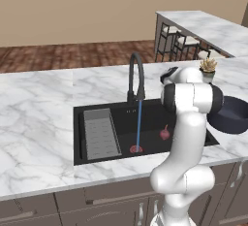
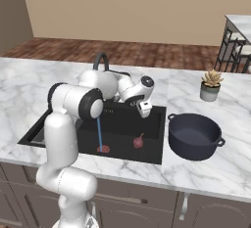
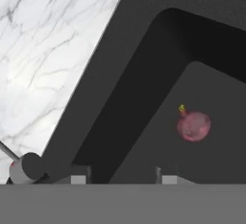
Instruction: Dump the onion from the pot into the sink. Then turn on the water and wash the onion. Then turn off the water and put the onion back in the pot.
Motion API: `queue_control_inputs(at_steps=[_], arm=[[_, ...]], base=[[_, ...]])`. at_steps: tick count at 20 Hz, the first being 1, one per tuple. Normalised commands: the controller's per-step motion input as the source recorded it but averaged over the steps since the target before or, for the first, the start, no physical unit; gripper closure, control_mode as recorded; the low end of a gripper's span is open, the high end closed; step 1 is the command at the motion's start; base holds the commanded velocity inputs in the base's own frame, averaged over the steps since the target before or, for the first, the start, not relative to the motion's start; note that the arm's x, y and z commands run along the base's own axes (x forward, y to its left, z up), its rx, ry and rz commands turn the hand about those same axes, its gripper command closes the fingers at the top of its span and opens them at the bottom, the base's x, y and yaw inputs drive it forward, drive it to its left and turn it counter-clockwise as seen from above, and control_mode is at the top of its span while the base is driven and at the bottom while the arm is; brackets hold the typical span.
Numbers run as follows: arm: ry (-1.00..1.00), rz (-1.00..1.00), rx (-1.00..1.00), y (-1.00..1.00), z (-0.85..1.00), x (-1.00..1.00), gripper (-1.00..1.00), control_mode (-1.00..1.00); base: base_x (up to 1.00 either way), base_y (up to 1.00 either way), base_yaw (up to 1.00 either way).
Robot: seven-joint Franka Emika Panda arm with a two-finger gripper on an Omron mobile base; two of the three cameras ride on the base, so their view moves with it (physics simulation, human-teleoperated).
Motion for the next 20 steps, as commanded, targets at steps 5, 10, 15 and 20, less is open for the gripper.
queue_control_inputs(at_steps=[5,10,15,20], arm=[[0.00,0.00,0.04,-0.01,0.07,0.00,-1.00,-1.00],[0.09,0.00,0.03,0.00,0.00,0.11,-1.00,-1.00],[0.19,0.00,0.10,0.00,0.00,0.20,-1.00,-1.00],[0.16,0.00,0.13,0.00,0.00,0.17,-1.00,-1.00]], base=[[0.00,0.00,0.00],[0.00,0.00,0.00],[0.00,0.00,0.00],[0.00,0.00,0.00]])
